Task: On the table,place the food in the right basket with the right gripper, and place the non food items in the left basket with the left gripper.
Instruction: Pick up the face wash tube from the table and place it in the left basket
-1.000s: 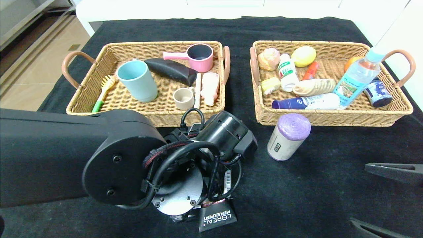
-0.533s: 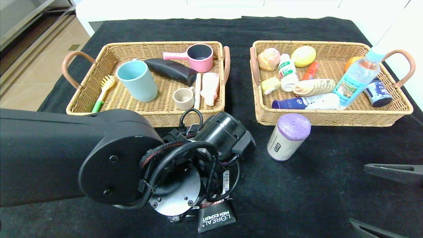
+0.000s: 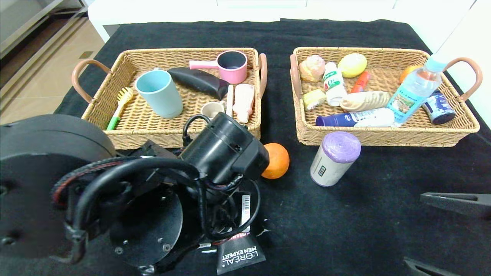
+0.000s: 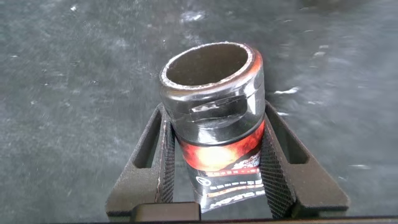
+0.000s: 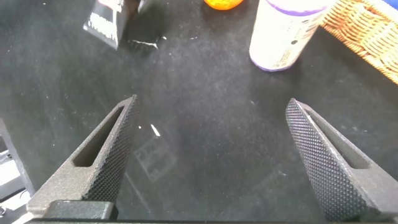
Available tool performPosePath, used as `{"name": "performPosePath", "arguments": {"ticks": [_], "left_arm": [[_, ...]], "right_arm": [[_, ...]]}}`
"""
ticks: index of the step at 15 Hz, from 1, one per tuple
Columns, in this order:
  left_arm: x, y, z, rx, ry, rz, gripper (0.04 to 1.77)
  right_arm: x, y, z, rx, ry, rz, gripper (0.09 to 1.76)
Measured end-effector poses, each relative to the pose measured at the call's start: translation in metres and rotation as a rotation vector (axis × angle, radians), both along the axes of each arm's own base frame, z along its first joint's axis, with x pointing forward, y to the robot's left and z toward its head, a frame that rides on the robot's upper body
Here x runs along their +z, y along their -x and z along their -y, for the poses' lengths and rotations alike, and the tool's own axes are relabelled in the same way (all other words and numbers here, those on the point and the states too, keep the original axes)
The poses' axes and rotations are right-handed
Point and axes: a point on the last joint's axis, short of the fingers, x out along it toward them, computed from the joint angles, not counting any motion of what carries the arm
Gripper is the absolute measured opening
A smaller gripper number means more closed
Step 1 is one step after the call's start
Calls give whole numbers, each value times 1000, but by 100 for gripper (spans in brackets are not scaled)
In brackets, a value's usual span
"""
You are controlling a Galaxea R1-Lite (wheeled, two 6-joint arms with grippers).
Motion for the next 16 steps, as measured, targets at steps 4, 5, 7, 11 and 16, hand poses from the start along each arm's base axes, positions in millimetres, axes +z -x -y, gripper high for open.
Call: {"name": "performPosePath", "arguments": {"ticks": [4, 5, 7, 11, 16], "left_arm": [[16, 6, -17, -28, 78, 70, 83], [21, 8, -21, -43, 99, 98, 83], [31, 9, -31, -51, 140, 165, 83], [51, 4, -57, -33, 192, 230, 83], [78, -11, -77, -51, 236, 384, 83]], "right_arm": [[0, 0, -1, 3, 1, -2, 171], [0, 0, -1, 3, 1, -2, 171], [0, 0, -1, 3, 1, -3, 171], [0, 0, -1, 2, 1, -2, 171], [-1, 0, -1, 2, 2, -3, 171]]}}
